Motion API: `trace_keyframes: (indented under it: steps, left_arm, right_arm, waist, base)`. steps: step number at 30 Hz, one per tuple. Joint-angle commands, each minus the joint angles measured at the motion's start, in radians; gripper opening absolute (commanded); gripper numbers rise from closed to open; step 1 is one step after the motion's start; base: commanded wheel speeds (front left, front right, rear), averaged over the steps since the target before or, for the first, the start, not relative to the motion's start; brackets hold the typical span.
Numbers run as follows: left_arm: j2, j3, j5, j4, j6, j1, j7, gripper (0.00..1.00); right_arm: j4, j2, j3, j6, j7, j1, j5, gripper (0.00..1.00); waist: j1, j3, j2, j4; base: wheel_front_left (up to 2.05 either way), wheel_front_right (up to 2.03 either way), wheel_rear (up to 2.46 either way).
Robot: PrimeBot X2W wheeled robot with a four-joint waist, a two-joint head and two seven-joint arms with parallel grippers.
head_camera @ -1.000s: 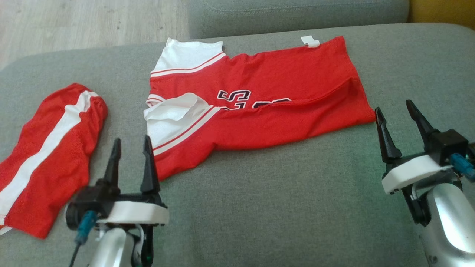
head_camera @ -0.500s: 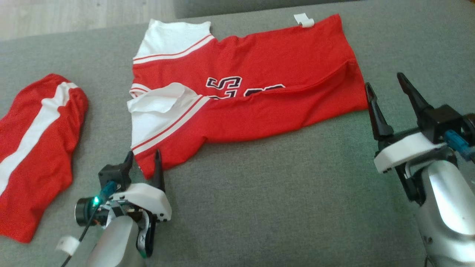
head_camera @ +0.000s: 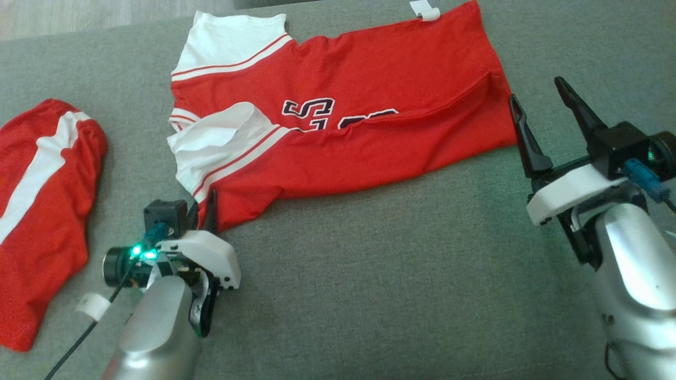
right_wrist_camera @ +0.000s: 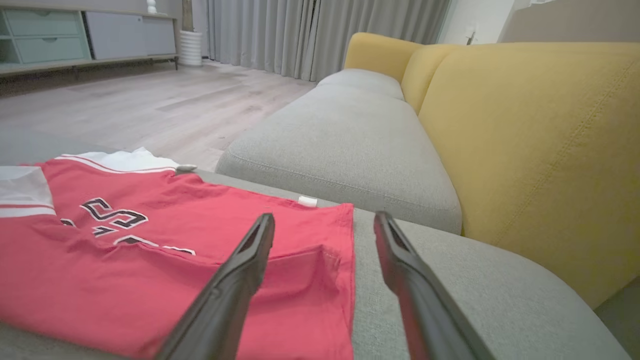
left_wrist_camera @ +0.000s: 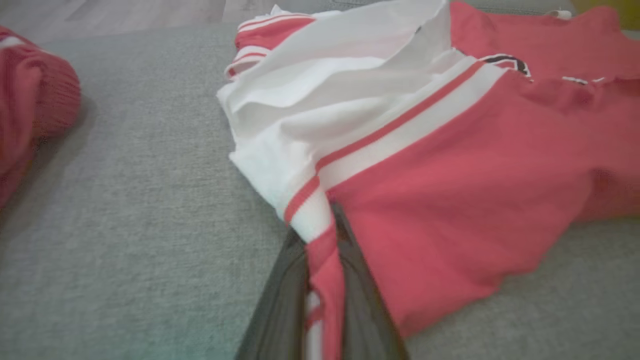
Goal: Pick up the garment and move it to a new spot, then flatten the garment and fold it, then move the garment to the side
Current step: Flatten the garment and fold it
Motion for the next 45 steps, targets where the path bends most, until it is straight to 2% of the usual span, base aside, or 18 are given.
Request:
trace_keyframes:
  steps: [1,6,11,20,27,32,33,34,35,40,45]
  left_arm:
    - [0.029,0.021,0.007,0.004,0.007,-0.004,-0.001,0.00]
    - [0.038,0.019,0.024,-0.045,0.026,-0.033,-0.097,0.00]
    - [0.031,0.000,0.031,-0.104,0.007,-0.059,-0.158,0.00]
    - [0.033,-0.036,0.043,-0.173,-0.005,-0.075,-0.146,0.00]
    - [0.031,-0.056,0.046,-0.216,-0.003,-0.072,-0.139,0.00]
    - [0.037,-0.063,0.044,-0.231,-0.001,-0.068,-0.135,0.00]
    - [0.038,-0.064,0.044,-0.233,0.000,-0.067,-0.135,0.00]
    - [0.039,-0.065,0.043,-0.234,0.001,-0.066,-0.134,0.00]
    - [0.041,-0.065,0.042,-0.235,0.002,-0.065,-0.133,0.00]
    - [0.050,-0.064,0.036,-0.232,0.004,-0.056,-0.133,0.00]
    - [0.060,-0.062,0.027,-0.223,0.008,-0.032,-0.135,0.00]
  right_arm:
    - [-0.021,-0.017,0.015,-0.001,0.006,-0.031,0.001,1.00]
    - [0.053,-0.027,0.008,-0.001,0.067,-0.064,-0.009,1.00]
    - [0.183,0.001,-0.035,-0.001,0.166,-0.100,-0.003,1.00]
    - [0.389,0.053,-0.123,-0.001,0.267,-0.179,-0.051,1.00]
    - [0.493,0.077,-0.215,-0.001,0.282,-0.233,-0.117,1.00]
    - [0.554,0.102,-0.237,-0.001,0.284,-0.259,-0.129,1.00]
    - [0.564,0.106,-0.234,-0.001,0.282,-0.264,-0.128,0.84]
    - [0.570,0.110,-0.229,-0.001,0.275,-0.270,-0.126,0.17]
    - [0.576,0.112,-0.223,-0.001,0.266,-0.276,-0.123,0.00]
    - [0.585,0.105,-0.182,-0.001,0.224,-0.302,-0.132,0.00]
    - [0.591,0.068,-0.079,-0.001,0.196,-0.332,-0.172,0.00]
  waist:
    - [-0.0001,0.001,-0.0001,0.002]
    - [-0.0001,0.004,-0.0001,0.021]
    - [-0.0001,0.011,-0.0001,0.046]
    - [-0.0001,0.038,-0.0001,0.083]
    - [-0.0001,0.062,-0.0001,0.104]
    - [-0.0001,0.072,-0.0001,0.109]
    - [-0.0001,0.073,-0.0001,0.109]
    - [-0.0001,0.073,-0.0001,0.109]
    - [-0.0001,0.072,-0.0001,0.108]
    - [-0.0001,0.055,-0.0001,0.101]
    - [-0.0001,0.014,-0.0001,0.090]
  base:
    - [0.00,0.00,0.00]
    - [0.00,0.00,0.00]
    - [0.00,0.00,0.00]
    - [0.00,0.00,0.00]
    - [0.00,0.00,0.00]
    - [0.00,0.00,0.00]
    - [0.00,0.00,0.00]
    - [0.00,0.00,0.00]
    - [0.00,0.00,0.00]
    - [0.00,0.00,0.00]
    - [0.00,0.00,0.00]
